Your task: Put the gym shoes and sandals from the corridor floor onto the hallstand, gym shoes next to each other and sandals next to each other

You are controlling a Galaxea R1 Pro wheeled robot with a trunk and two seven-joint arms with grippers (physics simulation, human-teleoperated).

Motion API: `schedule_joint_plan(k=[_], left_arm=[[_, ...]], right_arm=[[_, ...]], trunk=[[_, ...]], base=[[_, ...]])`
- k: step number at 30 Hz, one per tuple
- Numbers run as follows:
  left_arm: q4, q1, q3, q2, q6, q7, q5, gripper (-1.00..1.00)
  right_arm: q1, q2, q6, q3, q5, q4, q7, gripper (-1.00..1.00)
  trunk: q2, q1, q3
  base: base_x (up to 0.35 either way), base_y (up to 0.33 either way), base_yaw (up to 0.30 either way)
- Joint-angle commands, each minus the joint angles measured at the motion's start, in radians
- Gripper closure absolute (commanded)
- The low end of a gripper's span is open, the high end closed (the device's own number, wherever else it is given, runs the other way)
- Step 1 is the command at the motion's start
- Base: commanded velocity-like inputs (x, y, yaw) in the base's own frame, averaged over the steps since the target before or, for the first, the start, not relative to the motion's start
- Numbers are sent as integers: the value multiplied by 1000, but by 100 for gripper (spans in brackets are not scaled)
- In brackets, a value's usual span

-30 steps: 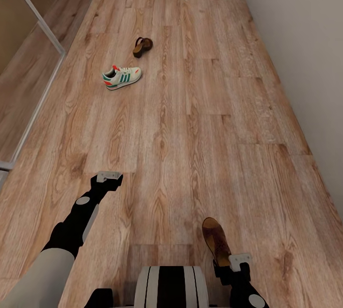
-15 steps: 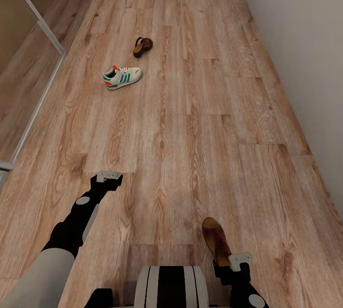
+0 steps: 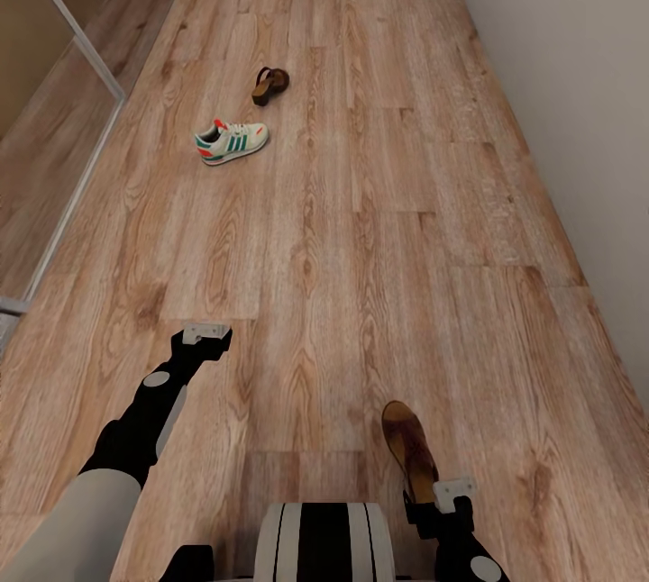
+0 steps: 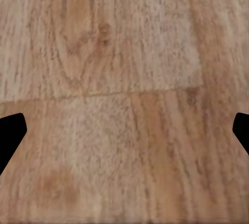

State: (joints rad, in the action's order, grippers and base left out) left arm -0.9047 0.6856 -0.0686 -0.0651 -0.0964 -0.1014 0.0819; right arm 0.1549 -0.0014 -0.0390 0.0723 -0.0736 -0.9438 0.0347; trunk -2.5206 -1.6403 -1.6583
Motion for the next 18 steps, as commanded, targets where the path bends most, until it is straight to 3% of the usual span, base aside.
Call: schedule_joint_plan(k=[1,14,18], left_arm=[[-2,0,-4,1,-5,-7,9,-100],[-3,0,-5,1,-5,-7,7,-100],[-3,0,-8,1,-6,-9,2,-100]], right_arm=[[0,0,-4,1,-8,-1,4,-100],[0,1,-4,1,-8,-1,2,-100],[0,1,-3,1,-8,-1,3,-100]], trunk=[[0,0,-1],[0,0,-2],[-1,-1,-15]], base=[[-48,0,0],[-12,0,0],[0,0,0]])
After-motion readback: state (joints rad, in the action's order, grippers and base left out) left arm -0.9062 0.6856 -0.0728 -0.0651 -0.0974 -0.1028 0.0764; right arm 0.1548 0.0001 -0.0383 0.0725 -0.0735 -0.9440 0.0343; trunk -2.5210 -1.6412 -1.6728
